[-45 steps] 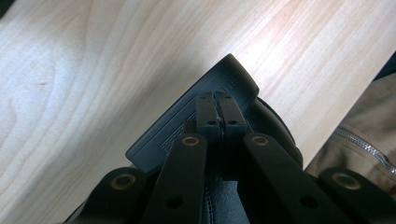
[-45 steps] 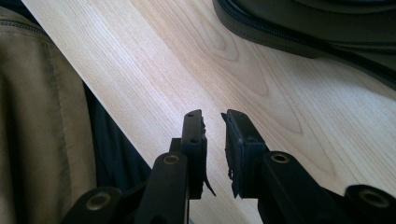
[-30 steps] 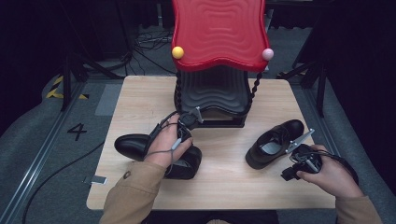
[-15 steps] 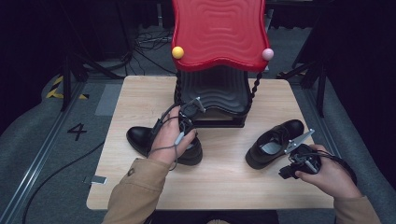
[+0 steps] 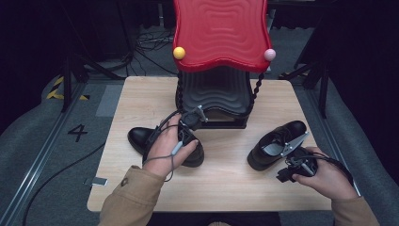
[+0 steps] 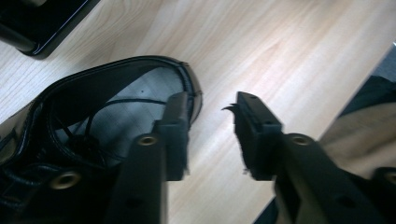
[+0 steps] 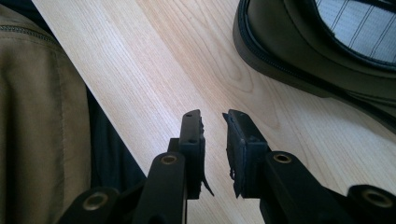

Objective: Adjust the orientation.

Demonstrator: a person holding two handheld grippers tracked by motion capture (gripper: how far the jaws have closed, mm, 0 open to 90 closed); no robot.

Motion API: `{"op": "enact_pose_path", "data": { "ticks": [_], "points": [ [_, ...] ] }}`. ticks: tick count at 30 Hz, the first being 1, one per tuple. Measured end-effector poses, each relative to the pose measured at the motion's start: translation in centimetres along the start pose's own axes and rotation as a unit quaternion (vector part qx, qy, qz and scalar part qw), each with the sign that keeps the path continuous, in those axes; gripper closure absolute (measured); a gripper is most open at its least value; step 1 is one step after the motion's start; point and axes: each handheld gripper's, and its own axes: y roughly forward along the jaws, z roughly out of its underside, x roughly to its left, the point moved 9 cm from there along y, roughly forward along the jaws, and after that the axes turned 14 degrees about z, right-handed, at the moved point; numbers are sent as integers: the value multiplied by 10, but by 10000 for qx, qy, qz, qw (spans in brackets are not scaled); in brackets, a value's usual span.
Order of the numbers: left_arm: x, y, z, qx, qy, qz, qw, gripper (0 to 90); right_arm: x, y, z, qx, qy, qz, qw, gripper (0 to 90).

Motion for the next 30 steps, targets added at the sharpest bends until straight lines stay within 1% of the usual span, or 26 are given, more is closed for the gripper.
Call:
{"op": "enact_pose_path", "data": {
  "ticks": [1,2,3,4,5,6,7,8,9,10,11,12,14,15,16,17,19,20,22,24,25,26,27,28,29,30],
  "points": [
    [0,0,0,0,0,0,10000,593,0,0,0,-5,-16,6,10000,767],
    [5,4,-1,-1,-79,-64,9999,593,0,0,0,-5,-16,6,10000,767],
    [8,9,-1,6,-115,-86,9999,583,1,0,-1,-18,-16,3,10000,764],
    [12,14,-2,35,-136,-45,9999,566,1,0,-1,-22,-26,-4,10000,760],
    [14,19,-3,29,-165,-40,9999,555,1,0,-1,-27,-28,1,10000,759],
    [16,23,-3,79,-192,-29,9998,555,1,0,-1,-33,-29,-4,10000,756],
    [18,28,-4,103,-202,-4,9997,567,1,0,-1,-39,-31,-14,10000,751],
    [17,33,-4,167,-229,107,9995,592,1,1,-1,-42,-31,-17,10000,748],
    [17,37,-4,205,-212,174,9994,636,1,1,-1,-37,-30,-24,10000,747],
    [18,38,-3,287,-181,178,9993,677,0,1,0,-32,-27,-27,10000,747],
    [18,40,-3,272,-183,150,9994,757,0,2,0,-29,-21,-27,10000,746],
    [18,39,-2,278,-163,124,9994,781,0,2,0,-22,-15,-24,10000,746],
    [16,37,-1,255,-132,131,9995,794,0,2,0,-24,-18,-19,10000,745],
    [15,35,2,338,-108,122,9993,795,0,1,0,-30,-14,-10,10000,745],
    [12,32,5,336,-97,109,9993,795,0,1,0,-32,-17,-15,10000,746],
    [10,29,8,367,-41,109,9993,794,1,1,0,-36,-22,-16,10000,746],
    [7,23,15,403,4,100,9991,791,1,1,-1,-42,-26,-14,10000,746],
    [4,19,23,459,4,118,9989,790,1,1,-1,-52,-40,-16,10000,746],
    [-1,13,37,474,50,166,9987,786,1,1,-3,-62,-61,-23,10000,746],
    [-5,8,49,526,25,182,9984,777,3,1,-6,-65,-94,-53,9999,746],
    [-5,8,49,526,25,182,9984,773,3,2,-6,-55,-100,-49,9999,746],
    [-9,4,64,596,35,168,9981,768,4,3,-7,-51,-120,-62,9999,746],
    [-9,3,68,629,32,149,9979,767,5,3,-8,-39,-139,-72,9999,745],
    [-9,3,68,629,32,149,9979,770,6,4,-8,-26,-141,-81,9999,745],
    [-11,2,80,684,20,196,9975,773,6,5,-9,-23,-180,-90,9998,743],
    [-12,3,87,737,-52,230,9970,770,7,5,-10,-9,-178,-94,9998,742]
  ]
}}
